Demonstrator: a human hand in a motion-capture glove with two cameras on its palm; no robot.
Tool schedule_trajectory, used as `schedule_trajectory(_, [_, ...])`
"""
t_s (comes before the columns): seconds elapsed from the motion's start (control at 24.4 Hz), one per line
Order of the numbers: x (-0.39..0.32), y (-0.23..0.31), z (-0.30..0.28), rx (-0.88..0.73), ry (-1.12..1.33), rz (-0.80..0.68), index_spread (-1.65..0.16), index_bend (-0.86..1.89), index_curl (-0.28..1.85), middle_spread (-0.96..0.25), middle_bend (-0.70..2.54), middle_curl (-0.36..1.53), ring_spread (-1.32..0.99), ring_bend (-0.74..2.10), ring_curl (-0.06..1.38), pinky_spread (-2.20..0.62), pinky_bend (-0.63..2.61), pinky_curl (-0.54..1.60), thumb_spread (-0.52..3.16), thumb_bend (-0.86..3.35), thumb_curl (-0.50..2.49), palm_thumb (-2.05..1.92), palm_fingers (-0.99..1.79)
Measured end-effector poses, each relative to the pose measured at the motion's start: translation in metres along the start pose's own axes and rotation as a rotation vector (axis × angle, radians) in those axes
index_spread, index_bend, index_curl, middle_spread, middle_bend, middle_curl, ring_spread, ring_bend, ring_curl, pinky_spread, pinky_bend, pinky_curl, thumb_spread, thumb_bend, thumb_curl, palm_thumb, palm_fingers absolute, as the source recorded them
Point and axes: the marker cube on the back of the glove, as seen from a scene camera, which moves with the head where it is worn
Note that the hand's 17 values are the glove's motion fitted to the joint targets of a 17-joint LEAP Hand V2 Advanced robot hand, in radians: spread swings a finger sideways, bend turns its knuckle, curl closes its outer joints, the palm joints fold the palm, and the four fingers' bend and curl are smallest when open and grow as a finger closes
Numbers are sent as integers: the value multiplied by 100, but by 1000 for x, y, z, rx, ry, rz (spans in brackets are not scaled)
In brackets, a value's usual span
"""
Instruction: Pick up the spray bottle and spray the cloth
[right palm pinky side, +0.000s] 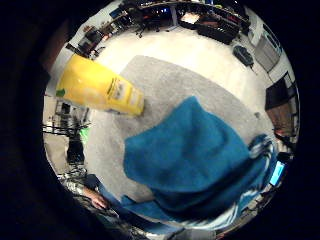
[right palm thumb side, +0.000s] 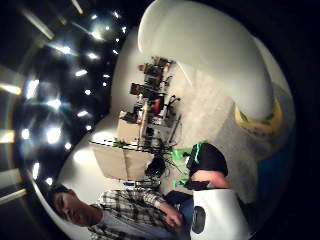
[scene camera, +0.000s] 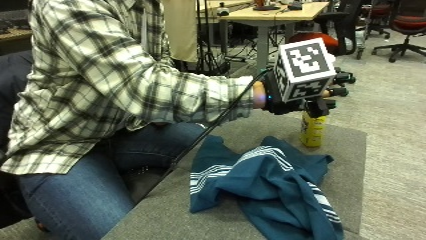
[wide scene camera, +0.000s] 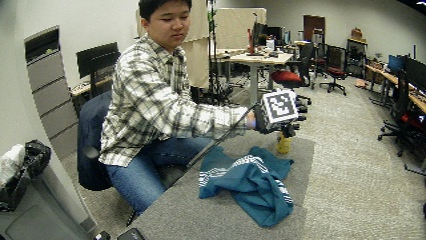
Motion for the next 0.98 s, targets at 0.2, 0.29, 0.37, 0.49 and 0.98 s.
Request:
schedule_trajectory(0.2, [1, 54, -49, -28, 224, 94, -33, 19, 30, -4, 13, 30, 10, 30, 33, 19, 52, 32, 92, -8, 62, 65, -10])
schedule_trajectory(0.29, [1, 85, -71, -21, 321, 144, -34, 19, 30, -5, 12, 29, 10, 30, 32, 19, 51, 32, 95, -9, 60, 57, -9])
schedule_trajectory(0.37, [0, 119, -88, -22, 409, 180, -34, 19, 31, -6, 12, 28, 11, 30, 32, 19, 51, 31, 97, -8, 58, 51, -9])
schedule_trajectory(0.49, [-5, 174, -107, -38, 492, 216, -35, 19, 31, -7, 13, 27, 11, 29, 32, 19, 50, 31, 100, -7, 55, 44, -8])
schedule_trajectory(0.98, [-20, 335, -142, 7, 565, 361, -37, 20, 34, -8, 19, 27, 14, 28, 30, 21, 41, 27, 107, -3, 50, 38, 4])
